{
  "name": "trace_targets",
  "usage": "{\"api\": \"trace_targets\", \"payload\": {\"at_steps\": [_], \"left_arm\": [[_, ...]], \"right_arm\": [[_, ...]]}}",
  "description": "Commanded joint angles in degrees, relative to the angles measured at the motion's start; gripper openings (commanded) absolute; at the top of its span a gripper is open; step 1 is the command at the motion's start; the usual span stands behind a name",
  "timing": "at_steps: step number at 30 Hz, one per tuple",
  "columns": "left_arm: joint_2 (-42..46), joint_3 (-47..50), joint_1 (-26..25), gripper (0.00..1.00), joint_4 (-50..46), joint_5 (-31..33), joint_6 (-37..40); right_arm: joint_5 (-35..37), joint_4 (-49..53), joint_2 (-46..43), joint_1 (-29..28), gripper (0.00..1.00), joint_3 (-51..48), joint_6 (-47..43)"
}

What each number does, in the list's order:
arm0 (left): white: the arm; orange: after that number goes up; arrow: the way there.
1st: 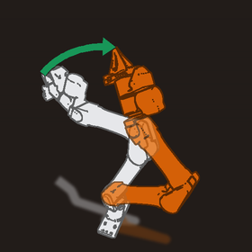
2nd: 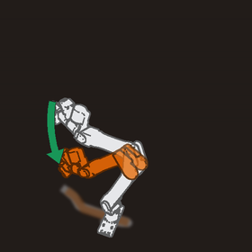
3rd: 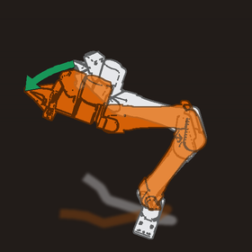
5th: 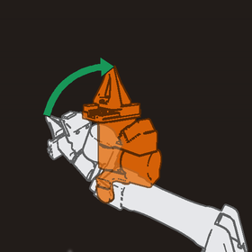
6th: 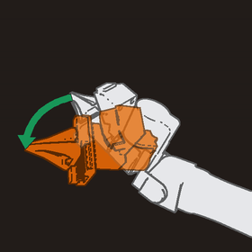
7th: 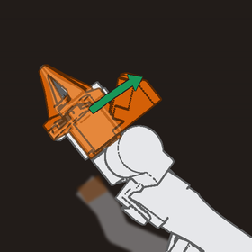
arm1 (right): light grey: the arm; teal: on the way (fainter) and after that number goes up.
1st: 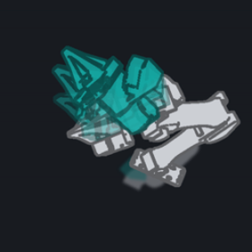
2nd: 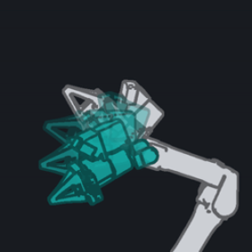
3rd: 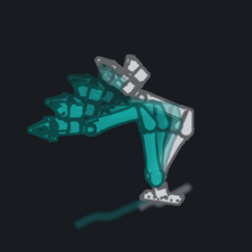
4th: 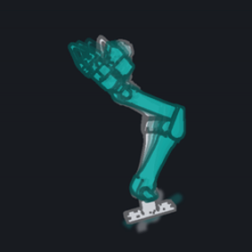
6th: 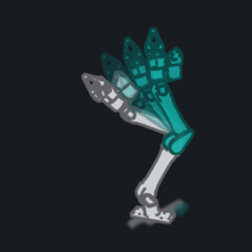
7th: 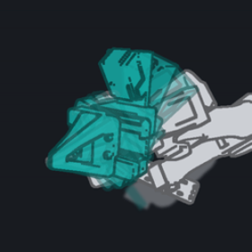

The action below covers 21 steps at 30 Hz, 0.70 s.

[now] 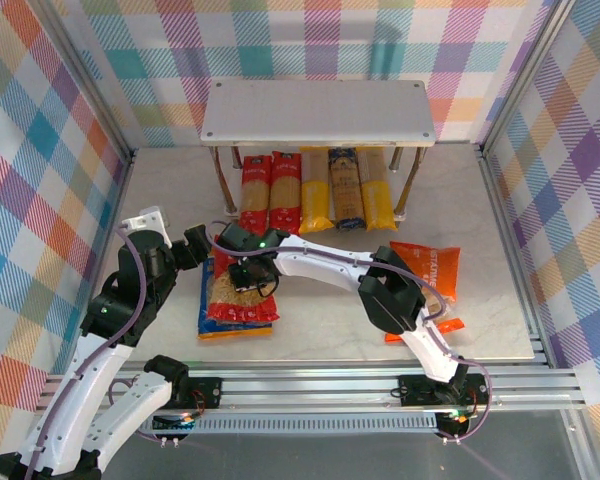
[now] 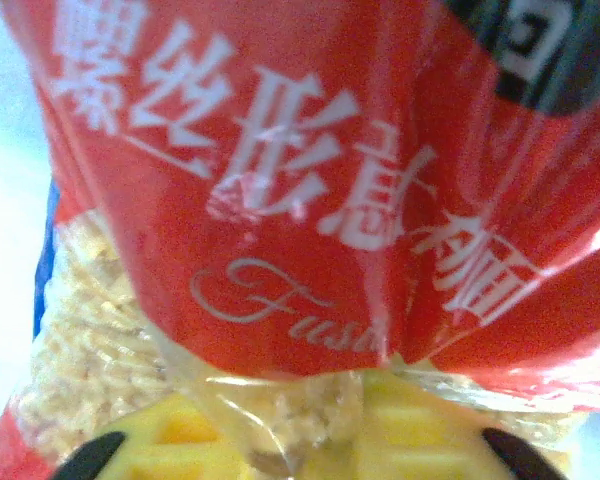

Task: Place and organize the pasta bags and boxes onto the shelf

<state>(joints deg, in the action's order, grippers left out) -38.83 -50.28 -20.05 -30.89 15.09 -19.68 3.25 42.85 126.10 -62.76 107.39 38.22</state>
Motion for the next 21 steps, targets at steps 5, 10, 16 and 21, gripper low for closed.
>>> {"api": "trace_targets", "payload": {"at_steps": [5,10,16,21], "left_arm": [[0.1,0.4,0.5,0.84,2.1,-1.6,0.8],[-0.1,0.4,0.5,0.84,2.1,-1.6,0.8],[-0.5,0.6,0.6,0.84,2.3,-1.7,0.8],[-1.0,0.5,0.7,0.84,2.6,-1.9,0.9]], "right_arm": [[-4.5,3.2,4.1,-1.3,0.0,-4.6,-1.9],[-4.0,-0.4,0.9,-1.3,0.0,-6.8,-4.2],[-3.0,-2.4,-3.1,-1.1,0.0,-7.5,-7.8],[-1.5,-2.4,-7.5,-1.1,0.0,-7.8,-9.2]]}}
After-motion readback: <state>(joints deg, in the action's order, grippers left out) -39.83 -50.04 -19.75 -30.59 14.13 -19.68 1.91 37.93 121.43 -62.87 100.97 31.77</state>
